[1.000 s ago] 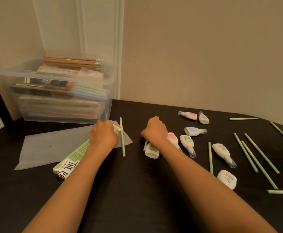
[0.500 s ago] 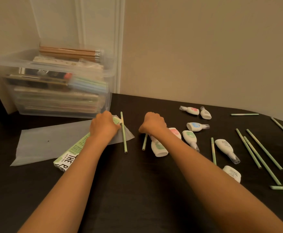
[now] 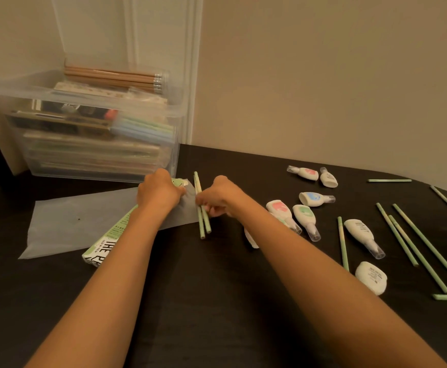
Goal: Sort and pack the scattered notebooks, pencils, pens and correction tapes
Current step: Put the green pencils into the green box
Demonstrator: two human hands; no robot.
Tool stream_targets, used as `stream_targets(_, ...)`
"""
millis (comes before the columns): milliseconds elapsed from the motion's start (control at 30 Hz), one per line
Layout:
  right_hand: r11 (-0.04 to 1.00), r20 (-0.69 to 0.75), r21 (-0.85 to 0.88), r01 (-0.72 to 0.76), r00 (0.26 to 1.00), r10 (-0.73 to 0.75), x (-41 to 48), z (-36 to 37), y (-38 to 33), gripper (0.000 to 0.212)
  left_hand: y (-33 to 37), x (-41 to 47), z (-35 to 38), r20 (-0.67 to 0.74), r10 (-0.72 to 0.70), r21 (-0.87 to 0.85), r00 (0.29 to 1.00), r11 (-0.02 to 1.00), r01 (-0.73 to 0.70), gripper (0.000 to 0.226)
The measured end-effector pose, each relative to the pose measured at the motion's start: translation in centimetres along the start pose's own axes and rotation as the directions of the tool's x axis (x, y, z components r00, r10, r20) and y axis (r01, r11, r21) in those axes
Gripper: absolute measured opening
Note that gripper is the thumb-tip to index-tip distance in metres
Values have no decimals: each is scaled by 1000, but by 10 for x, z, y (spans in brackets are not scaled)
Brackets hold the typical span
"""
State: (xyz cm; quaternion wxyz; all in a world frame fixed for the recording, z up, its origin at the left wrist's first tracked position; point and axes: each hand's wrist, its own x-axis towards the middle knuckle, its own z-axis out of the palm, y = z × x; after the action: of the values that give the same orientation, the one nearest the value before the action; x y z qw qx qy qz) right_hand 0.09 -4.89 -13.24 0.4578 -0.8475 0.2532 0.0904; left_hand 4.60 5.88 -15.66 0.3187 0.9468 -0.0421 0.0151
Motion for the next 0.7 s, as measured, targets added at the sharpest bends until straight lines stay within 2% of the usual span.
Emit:
stream_targets(100, 997, -21, -80, 23, 999, -25, 3, 9, -1, 23, 0, 0, 0, -1, -8, 6, 1000, 1000, 8, 47)
stream_targets(200, 989, -38, -141, 53, 998, -59, 4, 8, -2, 21, 0, 0, 0, -2, -8, 10, 1000, 1000, 8, 47)
stream_targets(267, 992, -28, -110, 66, 997, -69, 1, 4, 1, 16, 0, 0, 0, 14, -4, 10, 1000, 1000, 3, 48)
stream_targets(333, 995, -54, -39, 93, 994, -95, -3, -5, 6, 9, 1, 1, -3, 42, 4, 1, 999, 1000, -4, 51)
stream_targets(400, 991, -100, 57, 120, 988, -114, -12, -17, 14, 11, 3, -1, -7, 89, 9, -16, 996, 1000, -7, 55)
stream_targets(500, 952, -150, 268, 145, 983, -107, -28, -43, 32, 14, 16, -10, -10, 191, 103, -35, 976, 995, -98, 57)
stream_targets(600, 831, -219, 526, 182, 973, -75, -46, -70, 53, 12, 36, -30, -12, 297, 236, -24, 925, 970, -240, 58)
stream_targets(700, 704, -339, 664, 253, 940, -17, -62, -92, 77, 13, 54, -56, -12, 349, 349, -2, 869, 928, -372, 60)
